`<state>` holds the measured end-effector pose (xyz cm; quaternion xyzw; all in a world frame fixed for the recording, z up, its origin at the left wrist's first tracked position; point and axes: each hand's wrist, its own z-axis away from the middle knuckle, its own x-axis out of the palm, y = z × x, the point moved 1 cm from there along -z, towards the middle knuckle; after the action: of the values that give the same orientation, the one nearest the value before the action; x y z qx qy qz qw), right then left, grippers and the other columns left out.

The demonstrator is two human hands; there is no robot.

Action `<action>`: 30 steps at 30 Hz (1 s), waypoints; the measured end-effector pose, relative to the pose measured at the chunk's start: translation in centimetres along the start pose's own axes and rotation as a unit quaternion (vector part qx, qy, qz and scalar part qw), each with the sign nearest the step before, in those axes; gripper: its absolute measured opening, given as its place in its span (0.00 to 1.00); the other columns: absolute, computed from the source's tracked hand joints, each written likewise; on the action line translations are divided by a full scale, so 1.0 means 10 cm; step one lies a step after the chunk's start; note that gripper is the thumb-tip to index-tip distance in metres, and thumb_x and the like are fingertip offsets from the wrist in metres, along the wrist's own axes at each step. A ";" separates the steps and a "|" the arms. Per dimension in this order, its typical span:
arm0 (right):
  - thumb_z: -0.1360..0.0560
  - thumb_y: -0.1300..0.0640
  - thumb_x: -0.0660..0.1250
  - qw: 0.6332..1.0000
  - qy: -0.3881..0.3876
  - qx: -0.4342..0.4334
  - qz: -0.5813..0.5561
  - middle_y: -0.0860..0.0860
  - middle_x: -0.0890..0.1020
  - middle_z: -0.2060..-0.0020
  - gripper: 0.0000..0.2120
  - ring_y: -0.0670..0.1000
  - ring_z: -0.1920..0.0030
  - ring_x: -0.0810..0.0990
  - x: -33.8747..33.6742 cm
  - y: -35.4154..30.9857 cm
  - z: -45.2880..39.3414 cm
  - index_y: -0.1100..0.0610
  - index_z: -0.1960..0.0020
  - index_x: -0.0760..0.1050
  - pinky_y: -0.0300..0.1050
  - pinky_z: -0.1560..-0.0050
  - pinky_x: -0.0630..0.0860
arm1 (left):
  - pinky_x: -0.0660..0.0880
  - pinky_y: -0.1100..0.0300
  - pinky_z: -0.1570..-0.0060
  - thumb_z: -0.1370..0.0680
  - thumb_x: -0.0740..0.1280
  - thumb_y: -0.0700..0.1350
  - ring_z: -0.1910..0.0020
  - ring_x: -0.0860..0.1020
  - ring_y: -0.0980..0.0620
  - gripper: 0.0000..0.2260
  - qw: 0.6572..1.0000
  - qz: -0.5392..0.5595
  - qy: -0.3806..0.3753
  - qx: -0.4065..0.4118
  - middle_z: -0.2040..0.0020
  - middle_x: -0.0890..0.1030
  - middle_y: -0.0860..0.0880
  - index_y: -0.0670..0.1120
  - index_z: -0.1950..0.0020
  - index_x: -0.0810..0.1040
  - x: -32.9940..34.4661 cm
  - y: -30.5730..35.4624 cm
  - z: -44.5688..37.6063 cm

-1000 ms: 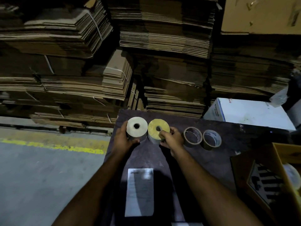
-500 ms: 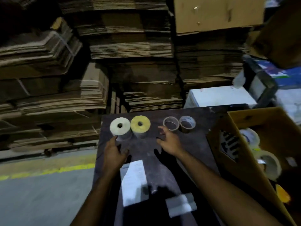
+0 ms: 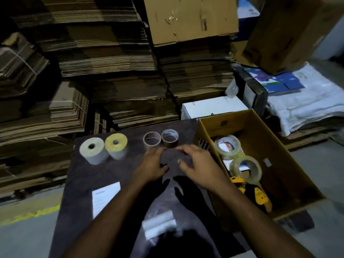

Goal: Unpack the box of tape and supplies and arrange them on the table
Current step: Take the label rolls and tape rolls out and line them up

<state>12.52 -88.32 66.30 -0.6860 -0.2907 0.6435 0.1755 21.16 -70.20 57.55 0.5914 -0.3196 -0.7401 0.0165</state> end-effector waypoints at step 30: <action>0.27 0.51 0.64 0.985 0.019 -0.029 0.169 0.55 0.75 0.44 0.21 0.57 0.45 0.76 -0.45 0.73 0.45 0.58 0.37 0.72 0.52 0.47 0.77 | 0.73 0.49 0.46 0.24 0.64 0.54 0.39 0.72 0.40 0.24 0.977 -0.172 0.084 -0.096 0.37 0.76 0.43 0.47 0.31 0.69 0.31 0.87 -0.13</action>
<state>9.30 -97.37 64.87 -0.7421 -0.1862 0.6420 0.0496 18.29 -78.97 59.00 0.6933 -0.1379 -0.7068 -0.0276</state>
